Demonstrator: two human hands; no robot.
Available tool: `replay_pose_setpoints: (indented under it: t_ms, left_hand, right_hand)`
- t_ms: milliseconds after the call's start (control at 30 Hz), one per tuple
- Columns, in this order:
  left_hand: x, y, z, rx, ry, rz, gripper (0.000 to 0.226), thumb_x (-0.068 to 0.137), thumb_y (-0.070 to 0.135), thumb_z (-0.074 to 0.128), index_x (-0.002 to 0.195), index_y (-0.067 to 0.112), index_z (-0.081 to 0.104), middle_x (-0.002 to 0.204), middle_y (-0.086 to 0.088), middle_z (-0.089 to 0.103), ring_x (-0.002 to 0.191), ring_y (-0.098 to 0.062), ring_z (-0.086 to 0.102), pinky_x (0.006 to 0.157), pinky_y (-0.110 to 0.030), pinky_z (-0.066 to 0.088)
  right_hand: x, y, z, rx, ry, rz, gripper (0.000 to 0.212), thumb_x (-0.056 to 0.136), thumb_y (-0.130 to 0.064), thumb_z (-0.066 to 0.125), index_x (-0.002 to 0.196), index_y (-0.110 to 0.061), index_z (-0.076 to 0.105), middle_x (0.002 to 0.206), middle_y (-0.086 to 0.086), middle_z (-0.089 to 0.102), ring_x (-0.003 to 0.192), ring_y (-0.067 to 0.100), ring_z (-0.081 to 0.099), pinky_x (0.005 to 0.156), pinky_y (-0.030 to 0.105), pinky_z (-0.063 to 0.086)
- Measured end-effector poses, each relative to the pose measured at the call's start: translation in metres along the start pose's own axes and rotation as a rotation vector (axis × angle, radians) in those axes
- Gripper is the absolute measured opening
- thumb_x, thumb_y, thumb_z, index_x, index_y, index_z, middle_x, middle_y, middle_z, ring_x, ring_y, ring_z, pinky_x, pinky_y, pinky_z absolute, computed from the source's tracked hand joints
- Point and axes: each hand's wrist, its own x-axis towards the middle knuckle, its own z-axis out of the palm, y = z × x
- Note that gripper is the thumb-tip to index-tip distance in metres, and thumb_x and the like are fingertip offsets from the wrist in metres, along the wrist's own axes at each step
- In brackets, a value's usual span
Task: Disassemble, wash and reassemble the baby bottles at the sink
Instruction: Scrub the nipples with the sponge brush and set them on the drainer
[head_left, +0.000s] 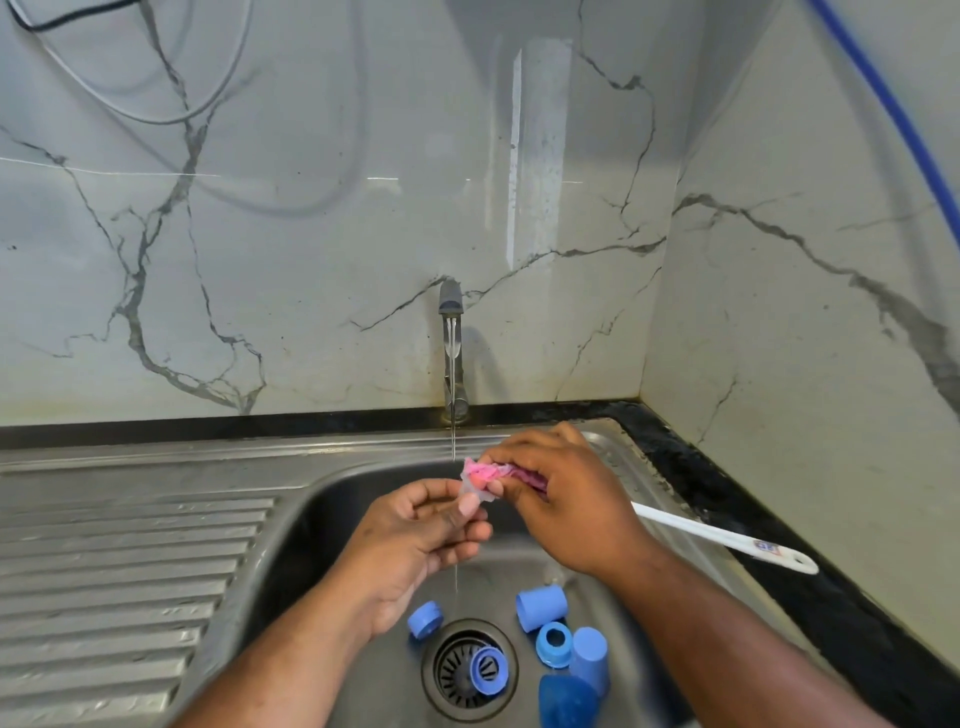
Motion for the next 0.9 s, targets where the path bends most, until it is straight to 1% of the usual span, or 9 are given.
replay_pose_setpoints:
  t_ms: [133,233,333,467,567,633,700,833,900]
  left_hand:
    - [0.003,-0.002,-0.001,0.000,-0.043,0.030,0.026,0.085,0.014,0.067,0.109,0.006,0.073,0.084,-0.011,0.070,0.073,-0.016,0.068,0.068,-0.025,0.060]
    - [0.006,-0.004,-0.001,0.019,-0.038,0.030,0.019,0.098,0.014,0.056,0.103,0.008,0.074,0.075,-0.004,0.058,0.063,-0.012,0.053,0.060,-0.025,0.051]
    - [0.006,-0.004,0.005,-0.018,-0.033,0.028,0.029,0.106,0.013,0.045,0.094,0.010,0.071,0.069,-0.002,0.044,0.058,-0.012,0.037,0.057,-0.027,0.036]
    - [0.000,-0.001,0.016,-0.057,-0.059,0.077,0.044,0.103,0.013,0.047,0.063,0.020,0.066,0.064,-0.001,0.034,0.057,-0.013,0.029,0.058,-0.030,0.027]
    - [-0.002,-0.001,0.020,-0.037,-0.059,0.086,0.038,0.104,0.015,0.047,0.067,0.016,0.056,0.063,-0.001,0.031,0.056,-0.013,0.028,0.057,-0.029,0.028]
    - [-0.001,-0.001,0.019,-0.021,-0.036,0.101,0.038,0.104,0.014,0.044,0.067,0.016,0.050,0.061,0.000,0.031,0.056,-0.014,0.028,0.057,-0.030,0.027]
    - [-0.001,-0.001,0.017,-0.026,-0.020,0.116,0.042,0.105,0.012,0.041,0.064,0.017,0.049,0.060,0.000,0.031,0.056,-0.014,0.028,0.058,-0.031,0.027]
    - [-0.002,-0.002,0.020,-0.006,-0.045,0.107,0.036,0.106,0.016,0.041,0.070,0.015,0.047,0.061,0.001,0.030,0.055,-0.013,0.030,0.057,-0.029,0.029]
    - [-0.001,-0.003,0.019,-0.006,-0.026,0.104,0.037,0.106,0.016,0.043,0.069,0.015,0.047,0.059,0.001,0.030,0.054,-0.013,0.028,0.056,-0.029,0.028]
  right_hand:
    - [-0.001,0.001,0.003,0.029,0.027,0.024,0.029,0.094,-0.028,0.069,0.121,-0.036,0.070,0.115,-0.026,0.063,0.105,0.003,0.044,0.083,0.021,0.041]
    - [0.001,0.003,0.000,0.036,0.161,0.057,0.029,0.092,-0.025,0.070,0.119,-0.035,0.071,0.112,-0.026,0.064,0.101,0.003,0.045,0.082,0.024,0.045]
    - [0.001,-0.005,-0.004,0.067,0.227,-0.006,0.029,0.091,-0.025,0.070,0.118,-0.035,0.071,0.112,-0.026,0.065,0.103,0.006,0.047,0.081,0.023,0.045]
    - [-0.003,-0.016,0.001,0.103,0.166,-0.192,0.029,0.092,-0.022,0.068,0.118,-0.034,0.071,0.116,-0.025,0.064,0.105,0.008,0.047,0.079,0.020,0.045]
    - [-0.003,-0.016,0.001,0.082,0.204,-0.121,0.029,0.092,-0.021,0.070,0.117,-0.034,0.071,0.113,-0.025,0.065,0.103,0.007,0.046,0.078,0.021,0.044]
    - [-0.005,-0.022,0.001,0.074,0.183,-0.159,0.030,0.091,-0.018,0.070,0.117,-0.034,0.071,0.114,-0.024,0.065,0.104,0.008,0.047,0.077,0.025,0.048]
    - [-0.006,-0.025,0.001,0.083,0.152,-0.210,0.033,0.090,-0.015,0.069,0.117,-0.033,0.070,0.116,-0.024,0.064,0.106,0.009,0.048,0.077,0.026,0.049]
    - [-0.003,-0.021,-0.001,0.050,0.200,-0.119,0.035,0.089,-0.010,0.070,0.115,-0.033,0.070,0.112,-0.023,0.065,0.102,0.007,0.045,0.074,0.026,0.048]
    - [-0.005,-0.029,-0.002,0.019,0.162,-0.180,0.039,0.086,-0.006,0.069,0.115,-0.033,0.069,0.114,-0.023,0.064,0.103,0.008,0.046,0.072,0.026,0.049]
